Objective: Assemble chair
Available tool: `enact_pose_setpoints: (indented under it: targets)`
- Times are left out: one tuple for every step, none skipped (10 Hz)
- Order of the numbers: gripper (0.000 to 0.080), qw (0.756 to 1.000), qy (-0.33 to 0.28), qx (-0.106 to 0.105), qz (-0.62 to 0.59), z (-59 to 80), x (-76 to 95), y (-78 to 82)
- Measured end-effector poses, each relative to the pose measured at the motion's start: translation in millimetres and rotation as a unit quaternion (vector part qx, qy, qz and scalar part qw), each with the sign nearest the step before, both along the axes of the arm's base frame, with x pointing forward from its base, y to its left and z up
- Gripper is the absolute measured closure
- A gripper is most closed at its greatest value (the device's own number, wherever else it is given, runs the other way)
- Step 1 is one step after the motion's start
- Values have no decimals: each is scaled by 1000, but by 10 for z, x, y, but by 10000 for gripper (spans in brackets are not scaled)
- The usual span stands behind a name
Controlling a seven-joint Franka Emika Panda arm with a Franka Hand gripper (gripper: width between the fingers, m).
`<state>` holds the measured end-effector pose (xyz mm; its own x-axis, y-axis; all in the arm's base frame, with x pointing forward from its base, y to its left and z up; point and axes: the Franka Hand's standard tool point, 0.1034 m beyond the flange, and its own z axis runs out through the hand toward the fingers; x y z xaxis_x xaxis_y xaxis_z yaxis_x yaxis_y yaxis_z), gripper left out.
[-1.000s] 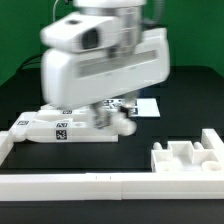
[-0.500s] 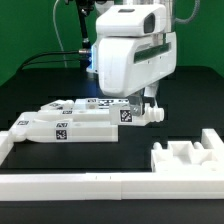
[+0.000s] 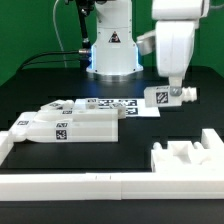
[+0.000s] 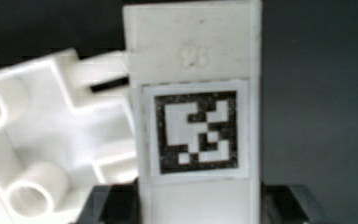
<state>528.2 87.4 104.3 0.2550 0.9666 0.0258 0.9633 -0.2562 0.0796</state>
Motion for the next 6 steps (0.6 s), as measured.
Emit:
enact_pose_setpoints:
  targets:
    - [515, 999, 2, -6, 41, -20, 6, -38]
    - [515, 998, 2, -10, 69, -26, 6, -52]
    - [515, 995, 3, -13, 94, -32, 4, -58]
    - [515, 990, 0, -24, 142, -76, -21, -34]
    - [515, 978, 2, -39, 203, -207, -166, 72]
    - [515, 968, 9, -51, 246, -271, -284, 153]
